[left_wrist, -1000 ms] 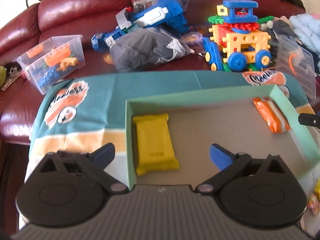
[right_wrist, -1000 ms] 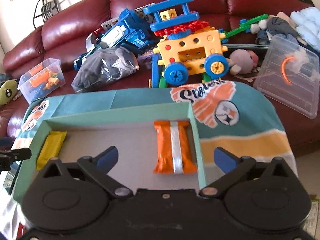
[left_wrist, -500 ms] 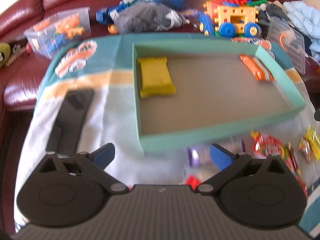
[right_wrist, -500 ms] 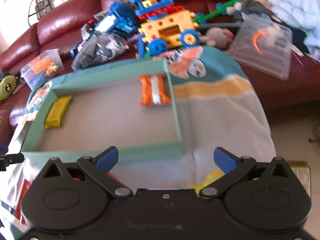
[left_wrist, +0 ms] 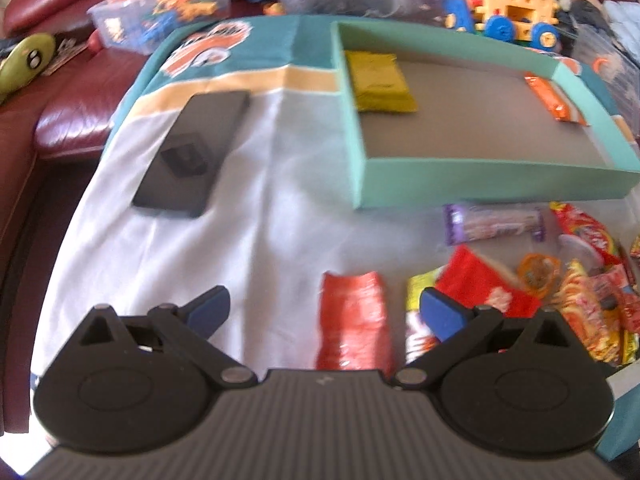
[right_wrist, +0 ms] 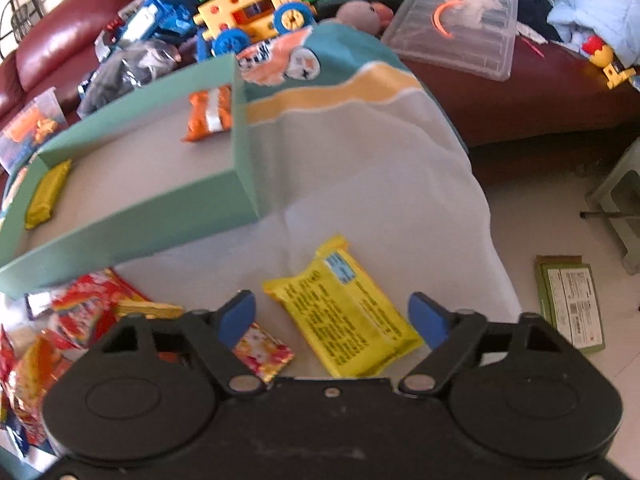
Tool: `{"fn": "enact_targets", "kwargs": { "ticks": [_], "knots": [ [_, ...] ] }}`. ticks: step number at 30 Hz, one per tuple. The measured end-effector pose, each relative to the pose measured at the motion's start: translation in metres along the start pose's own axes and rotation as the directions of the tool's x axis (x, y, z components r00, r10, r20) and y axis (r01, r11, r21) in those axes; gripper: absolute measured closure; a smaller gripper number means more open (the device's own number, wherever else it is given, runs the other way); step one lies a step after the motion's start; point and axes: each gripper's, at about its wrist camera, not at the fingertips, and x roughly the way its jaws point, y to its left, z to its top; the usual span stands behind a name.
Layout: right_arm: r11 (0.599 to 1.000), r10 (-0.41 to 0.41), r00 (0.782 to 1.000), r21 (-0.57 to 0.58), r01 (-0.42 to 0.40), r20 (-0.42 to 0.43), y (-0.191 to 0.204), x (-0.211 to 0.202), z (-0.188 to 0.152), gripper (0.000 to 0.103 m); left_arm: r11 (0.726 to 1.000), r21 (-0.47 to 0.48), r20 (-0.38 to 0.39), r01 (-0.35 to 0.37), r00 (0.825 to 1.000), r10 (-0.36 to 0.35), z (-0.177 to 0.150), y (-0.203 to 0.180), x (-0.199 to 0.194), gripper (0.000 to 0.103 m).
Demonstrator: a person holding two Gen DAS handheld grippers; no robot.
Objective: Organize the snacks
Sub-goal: 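Move left gripper to the red wrapper while right approaches yellow biscuit pack, then grasp the red wrapper with left gripper while right grasps yellow biscuit pack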
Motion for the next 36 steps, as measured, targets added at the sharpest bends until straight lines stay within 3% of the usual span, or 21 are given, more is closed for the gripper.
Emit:
{"fn": "enact_targets", "kwargs": {
  "ticks": [5,15,17,21,24,27,30,32,33,34,36],
  "knots": [
    [0.997,-0.035,0.999,-0.07,0.033,-0.029,0.009,0.003,-0.018,0.056,1.0,-0.018,-0.024,-0.019,1.0,0.018,-0.006,0.013,0.003,0.0],
    [0.99,0.02,0.999,-0.142,-0.024,-0.029,0.061,-0.021,-0.048,0.056,1.0,0.026,-0.059,0.014,0.998,-0.012,-0.027,0.01,0.006,0.001],
    [0.988,0.025,0.999,-0.15,-0.03,-0.036,0.068,-0.024,-0.05,0.056,0.999,0.035,-0.063,0.02,0.998,-0.017,-0.031,0.006,0.009,0.005],
    [0.986,0.03,0.998,-0.16,-0.037,-0.048,0.072,-0.031,-0.055,0.056,0.997,0.059,-0.076,0.049,0.996,-0.044,-0.036,-0.005,0.012,0.027],
    [0.985,0.03,0.998,-0.167,-0.038,-0.051,0.074,-0.031,-0.054,0.056,0.991,0.106,-0.059,0.087,0.995,-0.081,-0.036,-0.017,0.006,0.06],
    [0.986,0.026,0.998,-0.164,-0.034,-0.05,0.072,-0.029,-0.052,0.056,0.989,0.122,-0.063,0.079,0.995,-0.071,-0.034,-0.022,0.006,0.062],
    [0.988,0.032,0.998,-0.151,-0.039,-0.05,0.069,-0.023,-0.045,0.054,0.992,0.111,-0.073,0.066,0.996,-0.058,-0.034,-0.02,0.009,0.049],
    [0.989,0.03,0.999,-0.144,-0.036,-0.041,0.067,-0.02,-0.042,0.053,0.993,0.102,-0.066,0.065,0.996,-0.058,-0.035,-0.017,0.009,0.047],
    [0.989,0.027,0.999,-0.147,-0.032,-0.034,0.068,-0.017,-0.042,0.054,0.992,0.102,-0.06,0.069,0.996,-0.063,-0.036,-0.017,0.008,0.054],
    [0.988,0.022,0.999,-0.155,-0.026,-0.026,0.069,-0.017,-0.042,0.056,0.992,0.099,-0.05,0.08,0.996,-0.076,-0.036,-0.017,0.007,0.069],
    [0.983,0.017,1.0,-0.183,-0.02,-0.021,0.072,-0.017,-0.044,0.056,0.993,0.093,-0.045,0.07,0.997,-0.067,-0.035,-0.015,0.004,0.073]
  ]
}}
